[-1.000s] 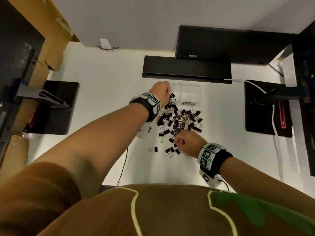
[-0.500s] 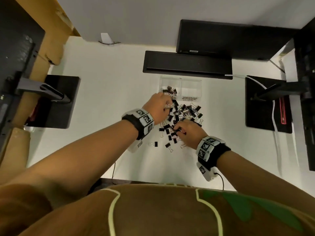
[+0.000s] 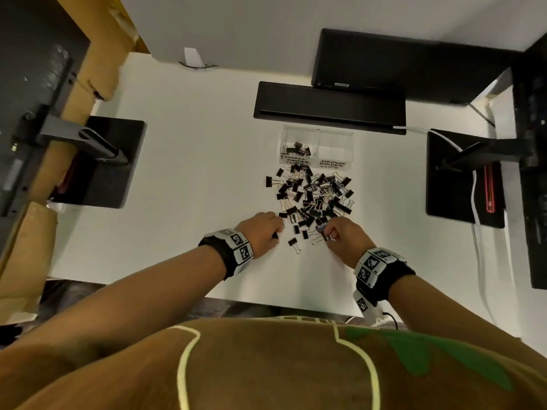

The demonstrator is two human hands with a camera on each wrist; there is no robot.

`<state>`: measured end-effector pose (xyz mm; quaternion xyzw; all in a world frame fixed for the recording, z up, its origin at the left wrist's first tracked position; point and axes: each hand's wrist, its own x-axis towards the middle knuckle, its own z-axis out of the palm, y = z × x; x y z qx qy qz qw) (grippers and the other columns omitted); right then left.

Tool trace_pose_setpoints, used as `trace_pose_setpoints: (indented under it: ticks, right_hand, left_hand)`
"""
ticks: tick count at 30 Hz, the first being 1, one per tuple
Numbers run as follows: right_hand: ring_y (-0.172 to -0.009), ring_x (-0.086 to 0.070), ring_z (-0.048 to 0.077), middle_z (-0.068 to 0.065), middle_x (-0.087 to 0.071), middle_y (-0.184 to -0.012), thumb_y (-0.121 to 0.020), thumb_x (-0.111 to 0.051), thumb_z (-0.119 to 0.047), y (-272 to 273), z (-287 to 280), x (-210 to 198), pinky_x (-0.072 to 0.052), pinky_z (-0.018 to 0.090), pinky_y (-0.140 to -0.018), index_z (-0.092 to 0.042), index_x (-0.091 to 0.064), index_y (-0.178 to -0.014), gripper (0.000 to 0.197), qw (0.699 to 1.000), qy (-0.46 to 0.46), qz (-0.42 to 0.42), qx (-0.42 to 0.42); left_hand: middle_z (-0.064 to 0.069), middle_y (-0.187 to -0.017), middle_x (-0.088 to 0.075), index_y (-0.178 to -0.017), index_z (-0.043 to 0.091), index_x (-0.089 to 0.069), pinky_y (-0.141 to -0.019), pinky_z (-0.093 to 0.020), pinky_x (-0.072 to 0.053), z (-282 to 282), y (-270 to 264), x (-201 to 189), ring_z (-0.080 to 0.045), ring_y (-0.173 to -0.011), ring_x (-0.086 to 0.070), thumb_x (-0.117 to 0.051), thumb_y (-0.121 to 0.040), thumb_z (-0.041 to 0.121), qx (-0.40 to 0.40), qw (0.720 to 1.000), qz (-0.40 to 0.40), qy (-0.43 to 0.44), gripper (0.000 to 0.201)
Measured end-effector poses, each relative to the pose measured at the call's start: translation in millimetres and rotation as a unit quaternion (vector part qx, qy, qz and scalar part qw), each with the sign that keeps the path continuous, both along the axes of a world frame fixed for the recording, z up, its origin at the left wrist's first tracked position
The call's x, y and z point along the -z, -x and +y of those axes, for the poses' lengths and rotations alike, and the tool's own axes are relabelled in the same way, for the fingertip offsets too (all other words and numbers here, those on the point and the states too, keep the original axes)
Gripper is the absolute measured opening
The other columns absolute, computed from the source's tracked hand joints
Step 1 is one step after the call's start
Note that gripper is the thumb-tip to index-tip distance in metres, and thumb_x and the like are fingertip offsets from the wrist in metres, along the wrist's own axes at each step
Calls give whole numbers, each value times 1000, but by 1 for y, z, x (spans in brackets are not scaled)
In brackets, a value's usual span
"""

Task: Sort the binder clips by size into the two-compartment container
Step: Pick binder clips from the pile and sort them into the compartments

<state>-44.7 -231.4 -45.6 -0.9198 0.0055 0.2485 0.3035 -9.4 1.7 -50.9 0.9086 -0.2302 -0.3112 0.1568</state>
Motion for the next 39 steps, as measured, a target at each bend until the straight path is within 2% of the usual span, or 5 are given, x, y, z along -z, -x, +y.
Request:
trace_pose_setpoints:
  ticks: [7,22,27,31,39]
  right_hand:
    - [-75,-51,16,-1,-54,-85,-82,-53,0,-5,-2,-6,-44,26,-72,-16,-60,-91,19,998,-11,-30,54]
    - [-114,-49,25,10,-47,-125,-92,-46,-7,-8,43,3,-48,35,-87,-5,-53,-122,31,984,92,-34,-148]
    - [-98,-52,18,5,-54,-109,-87,-59,-13,-9,37,6,-42,24,-85,-8,-57,-111,25,995,-8,-57,-81]
    - [-71,-52,8,-6,-57,-83,-82,-66,-19,-17,30,-1,-45,20,-68,-15,-58,-102,21,992,-101,-24,71]
    - [-61,-48,13,0,-60,-72,-91,-50,-16,-49,-2,-13,-41,22,-56,-14,-67,-96,18,926,-236,26,293]
  left_hand:
    - [-7,-124,-44,-119,12,-50,-69,-29,-47,-19,8,-7,-17,-76,-50,-53,-89,20,9,999,-28,42,31]
    - [-16,-123,-46,-118,2,-51,-67,-34,-37,-27,10,1,-32,-92,-56,-45,-95,18,119,989,-78,-32,29]
    - [-11,-122,-51,-115,3,-50,-74,-28,-35,-25,6,-7,-28,-106,-54,-45,-92,8,86,995,-41,-12,24]
    - [-10,-102,-59,-97,4,-54,-69,-24,-34,-23,2,-9,-25,-86,-54,-49,-89,4,30,998,1,54,10]
    - [1,-91,-64,-90,9,-55,-60,-9,-42,-39,-59,-44,0,-77,-58,-60,-89,10,-200,965,14,168,6]
